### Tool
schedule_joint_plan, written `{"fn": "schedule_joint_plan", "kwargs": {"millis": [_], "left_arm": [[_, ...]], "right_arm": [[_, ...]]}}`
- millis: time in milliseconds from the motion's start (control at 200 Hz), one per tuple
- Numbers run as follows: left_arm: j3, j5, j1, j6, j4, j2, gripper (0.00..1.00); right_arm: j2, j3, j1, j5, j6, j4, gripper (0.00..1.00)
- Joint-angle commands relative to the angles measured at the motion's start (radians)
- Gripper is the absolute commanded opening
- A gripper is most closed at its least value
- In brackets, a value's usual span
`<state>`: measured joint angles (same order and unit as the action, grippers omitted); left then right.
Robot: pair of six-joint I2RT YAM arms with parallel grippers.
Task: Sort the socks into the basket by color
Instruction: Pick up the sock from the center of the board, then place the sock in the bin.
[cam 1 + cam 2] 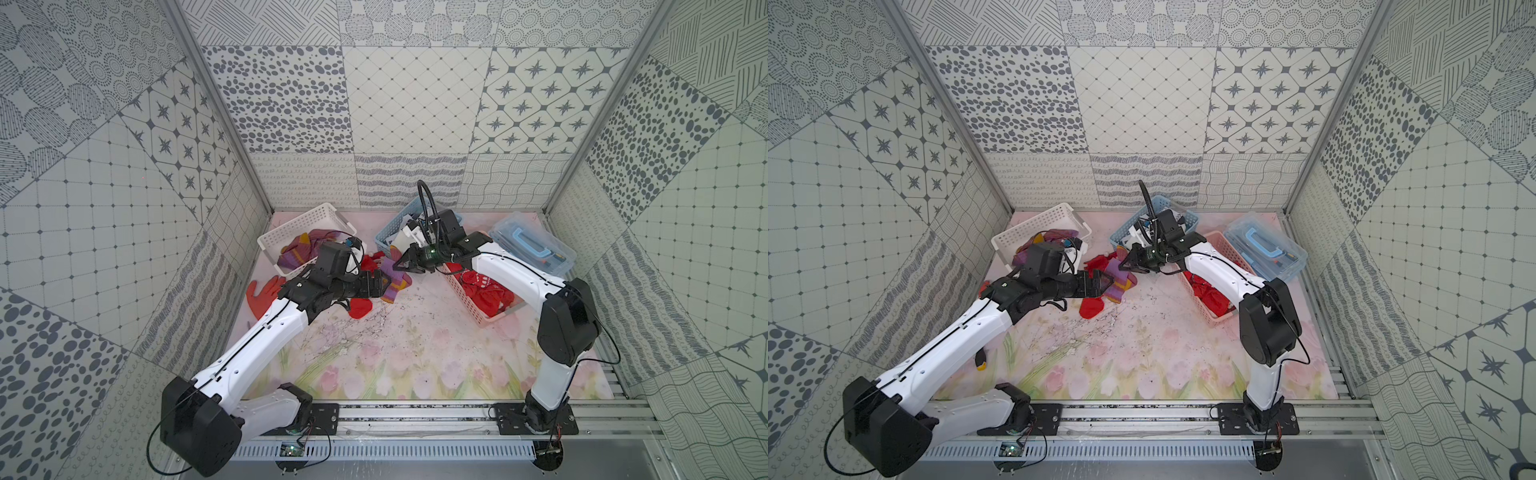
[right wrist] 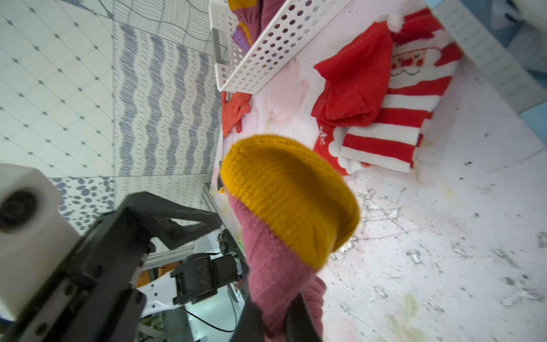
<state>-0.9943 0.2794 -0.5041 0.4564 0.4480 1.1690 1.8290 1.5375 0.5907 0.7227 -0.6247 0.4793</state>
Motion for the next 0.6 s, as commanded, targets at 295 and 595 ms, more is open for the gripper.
{"fn": "schedule_joint_plan", "kwargs": {"millis": [295,595], "left_arm": [[0.001,-0.050,-0.087,-0.021,-0.211,0.072,0.94],[-0.015,-0.134,-0.094,-0.046,-0.286,0.092,0.76]], "right_arm": [[-0.043,-0.050,-0.009,0.178,-0.244,-0.315,0.00],[-0.061,-0.106,-0.004,0.230,-0.319,-0.410,0.00]]}}
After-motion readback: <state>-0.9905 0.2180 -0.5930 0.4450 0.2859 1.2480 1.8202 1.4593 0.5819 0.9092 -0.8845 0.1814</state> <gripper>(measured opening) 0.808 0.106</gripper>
